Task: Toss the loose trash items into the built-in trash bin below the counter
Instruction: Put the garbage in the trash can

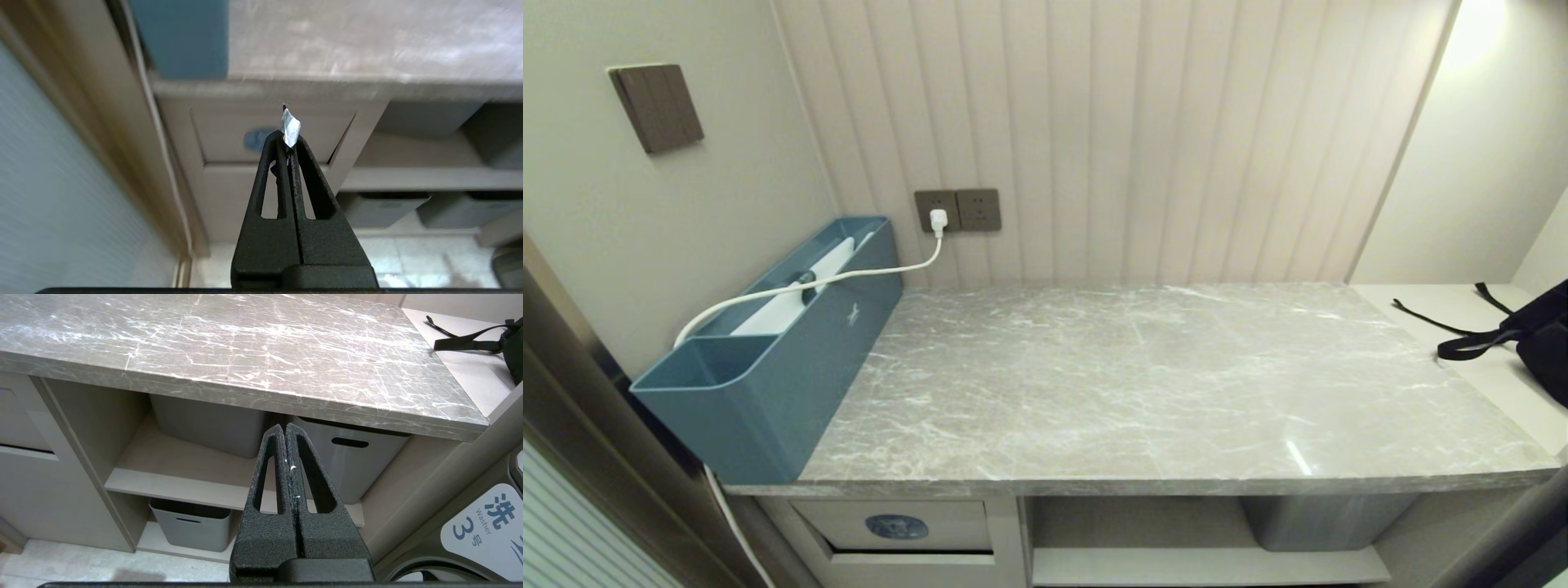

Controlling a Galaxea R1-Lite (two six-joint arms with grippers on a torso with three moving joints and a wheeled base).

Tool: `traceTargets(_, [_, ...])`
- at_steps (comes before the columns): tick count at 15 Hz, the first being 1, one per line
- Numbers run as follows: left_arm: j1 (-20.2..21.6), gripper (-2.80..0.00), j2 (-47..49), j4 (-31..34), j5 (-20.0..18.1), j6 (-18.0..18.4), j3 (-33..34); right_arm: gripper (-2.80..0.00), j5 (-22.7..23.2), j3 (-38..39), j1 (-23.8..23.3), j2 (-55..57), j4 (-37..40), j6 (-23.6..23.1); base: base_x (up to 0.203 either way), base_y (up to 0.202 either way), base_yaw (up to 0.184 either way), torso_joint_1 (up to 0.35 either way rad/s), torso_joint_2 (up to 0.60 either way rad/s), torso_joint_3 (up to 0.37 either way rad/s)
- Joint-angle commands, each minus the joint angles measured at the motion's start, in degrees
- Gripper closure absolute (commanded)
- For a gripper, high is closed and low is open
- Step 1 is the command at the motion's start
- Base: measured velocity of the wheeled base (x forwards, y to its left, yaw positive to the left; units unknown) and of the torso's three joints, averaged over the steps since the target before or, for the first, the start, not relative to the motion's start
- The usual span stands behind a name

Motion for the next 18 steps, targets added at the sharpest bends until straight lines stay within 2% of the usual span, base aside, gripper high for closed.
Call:
traceTargets(1, [-0.13,0.0,-8.2,4.22,0.98,0.34,0.25,0.0,0.05,0.01,0.01,-0.01,0.02,-0.06,0.0,0.0,0.0,0.0,0.0,0.0])
traceTargets(4, [-0.37,0.0,-12.71,2.59,1.66,6.27,2.07,0.0,0.05,0.01,0.01,-0.01,0.02,-0.15,0.0,0.0,0.0,0.0,0.0,0.0])
traceTargets(5, [-0.42,0.0,-12.43,1.94,1.85,6.79,2.39,0.0,0.05,0.01,0.01,0.0,0.02,-0.3,0.0,0.0,0.0,0.0,0.0,0.0])
traceTargets(11, [-0.42,0.0,-12.46,1.41,2.04,4.75,2.63,0.0,-0.04,-0.07,0.01,0.01,0.02,0.18,0.0,0.0,0.0,-0.013,0.03,0.016])
traceTargets(14, [-0.42,0.0,-12.52,1.41,2.04,4.68,2.57,0.0,-1.49,-0.14,0.01,0.07,0.02,4.31,0.0,0.0,0.0,-0.145,0.33,0.17])
traceTargets(18, [-0.42,0.0,-12.52,1.41,1.95,4.84,2.57,0.0,-1.62,-0.16,0.01,0.07,0.02,4.78,0.0,0.0,0.0,-0.165,0.36,0.191])
